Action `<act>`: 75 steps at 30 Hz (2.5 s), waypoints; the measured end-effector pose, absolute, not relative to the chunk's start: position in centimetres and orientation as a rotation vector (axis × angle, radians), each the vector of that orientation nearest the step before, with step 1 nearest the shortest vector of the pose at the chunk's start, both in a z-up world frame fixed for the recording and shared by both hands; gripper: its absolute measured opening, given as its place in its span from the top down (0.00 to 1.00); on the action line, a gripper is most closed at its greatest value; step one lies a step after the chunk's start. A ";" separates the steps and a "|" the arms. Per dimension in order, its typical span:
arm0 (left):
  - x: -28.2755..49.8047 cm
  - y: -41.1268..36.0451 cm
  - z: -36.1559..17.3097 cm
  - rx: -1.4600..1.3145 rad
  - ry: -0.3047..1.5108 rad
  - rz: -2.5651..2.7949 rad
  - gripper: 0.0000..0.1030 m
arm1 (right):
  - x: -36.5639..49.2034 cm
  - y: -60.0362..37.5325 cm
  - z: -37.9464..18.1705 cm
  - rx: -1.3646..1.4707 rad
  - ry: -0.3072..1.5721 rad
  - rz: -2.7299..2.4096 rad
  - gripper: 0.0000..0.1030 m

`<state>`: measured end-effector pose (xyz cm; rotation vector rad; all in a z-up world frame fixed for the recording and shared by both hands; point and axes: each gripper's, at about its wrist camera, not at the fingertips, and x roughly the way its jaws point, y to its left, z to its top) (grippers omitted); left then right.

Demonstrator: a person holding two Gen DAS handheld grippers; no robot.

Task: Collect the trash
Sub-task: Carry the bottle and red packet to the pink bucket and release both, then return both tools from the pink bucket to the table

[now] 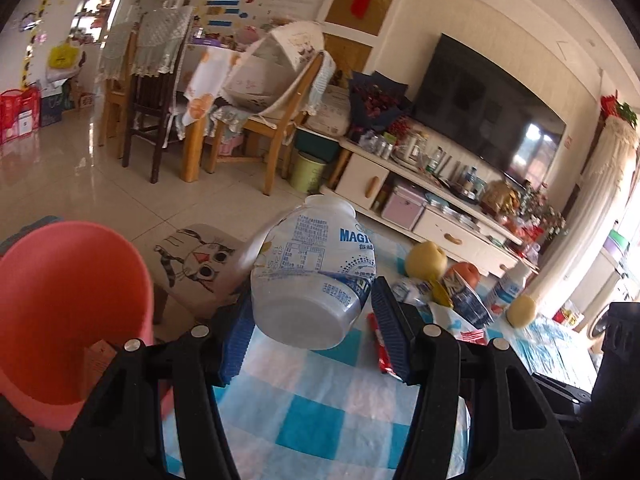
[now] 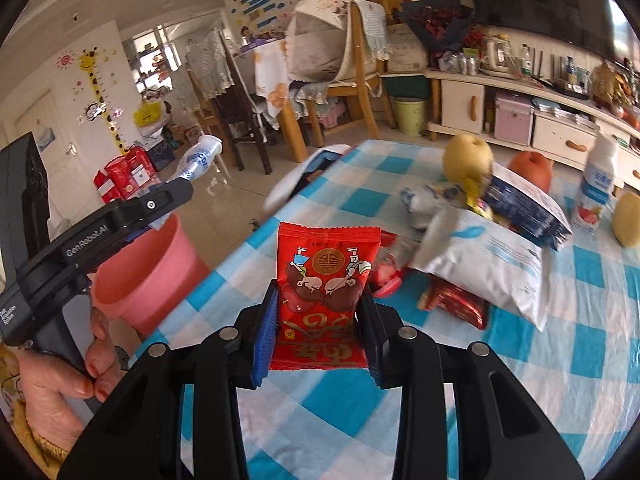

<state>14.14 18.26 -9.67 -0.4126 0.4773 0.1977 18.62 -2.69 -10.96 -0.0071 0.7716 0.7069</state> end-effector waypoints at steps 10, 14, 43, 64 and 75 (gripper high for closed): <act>10.6 28.9 -9.7 -0.492 0.467 0.555 0.43 | 17.5 11.8 -7.8 -0.090 0.731 0.956 0.63; 9.0 32.7 -10.8 -0.589 0.496 0.652 0.43 | 17.1 17.5 -8.5 -0.122 0.746 1.034 0.63; 10.0 30.5 -9.8 -0.496 0.355 0.641 0.09 | 14.3 12.4 -11.6 -0.114 0.709 0.861 0.15; 17.4 16.8 -8.8 -0.241 0.456 0.263 0.07 | 15.5 -5.4 -12.7 -0.088 0.701 0.661 0.14; 24.2 10.6 -11.2 -0.280 0.591 0.052 0.07 | 22.9 -16.2 -12.8 0.107 0.706 0.500 0.14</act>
